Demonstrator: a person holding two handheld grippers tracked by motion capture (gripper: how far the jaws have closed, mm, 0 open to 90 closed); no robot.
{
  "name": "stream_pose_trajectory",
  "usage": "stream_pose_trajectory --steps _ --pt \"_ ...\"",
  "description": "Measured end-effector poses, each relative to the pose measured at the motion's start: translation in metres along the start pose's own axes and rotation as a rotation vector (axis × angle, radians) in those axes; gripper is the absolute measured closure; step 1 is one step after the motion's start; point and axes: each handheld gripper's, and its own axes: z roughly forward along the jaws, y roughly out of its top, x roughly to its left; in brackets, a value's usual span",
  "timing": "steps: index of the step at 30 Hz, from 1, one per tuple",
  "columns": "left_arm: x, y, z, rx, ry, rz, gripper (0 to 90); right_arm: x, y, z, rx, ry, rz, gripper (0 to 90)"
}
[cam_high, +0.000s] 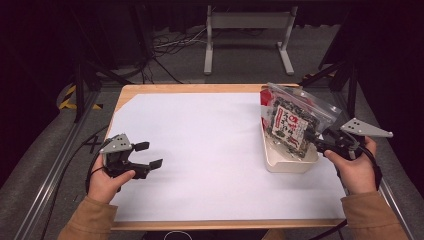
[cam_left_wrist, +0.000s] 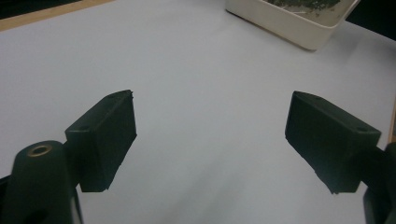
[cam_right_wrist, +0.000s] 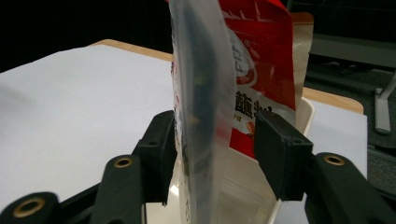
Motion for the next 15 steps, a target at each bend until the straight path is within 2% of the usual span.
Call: stream_pose_trajectory --steps 5,12,15 --pt "-0.002 0.0 -0.003 -0.003 -0.001 -0.005 16.4 0.007 0.0 -0.011 0.012 0.004 -0.019 42.5" --pt "-0.01 0.001 -0.008 -0.005 -0.01 0.018 15.7 0.021 -0.001 -0.032 0.021 -0.055 -0.056 38.9" --pt "-0.013 0.001 -0.01 -0.004 -0.015 0.014 15.4 0.026 0.0 -0.038 0.018 -0.06 -0.059 38.9"
